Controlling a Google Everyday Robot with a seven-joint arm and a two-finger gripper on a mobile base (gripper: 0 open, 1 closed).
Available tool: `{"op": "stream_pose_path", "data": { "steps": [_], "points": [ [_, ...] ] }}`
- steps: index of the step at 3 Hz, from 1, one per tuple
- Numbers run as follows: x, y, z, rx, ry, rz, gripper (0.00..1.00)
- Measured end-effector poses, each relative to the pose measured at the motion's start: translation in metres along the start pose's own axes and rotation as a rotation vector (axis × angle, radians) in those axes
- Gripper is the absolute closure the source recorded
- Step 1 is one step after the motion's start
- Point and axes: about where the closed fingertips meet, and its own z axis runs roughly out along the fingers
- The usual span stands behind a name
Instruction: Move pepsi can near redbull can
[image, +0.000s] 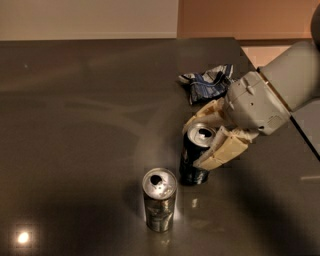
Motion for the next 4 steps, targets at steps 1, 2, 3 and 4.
{"op": "stream_pose_path", "data": {
  "steps": [1,2,3,4],
  "points": [
    [-0.001,0.019,0.003,-0.022,0.004,-0.009,1.0],
    [-0.003,0.034,0.007,-0.037,-0.008,-0.029,1.0],
    [-0.004,0.045,0.012,-0.048,-0.019,-0.049,0.84],
    [-0.002,0.05,0.019,-0.055,-0.025,-0.056,0.59]
  ]
}}
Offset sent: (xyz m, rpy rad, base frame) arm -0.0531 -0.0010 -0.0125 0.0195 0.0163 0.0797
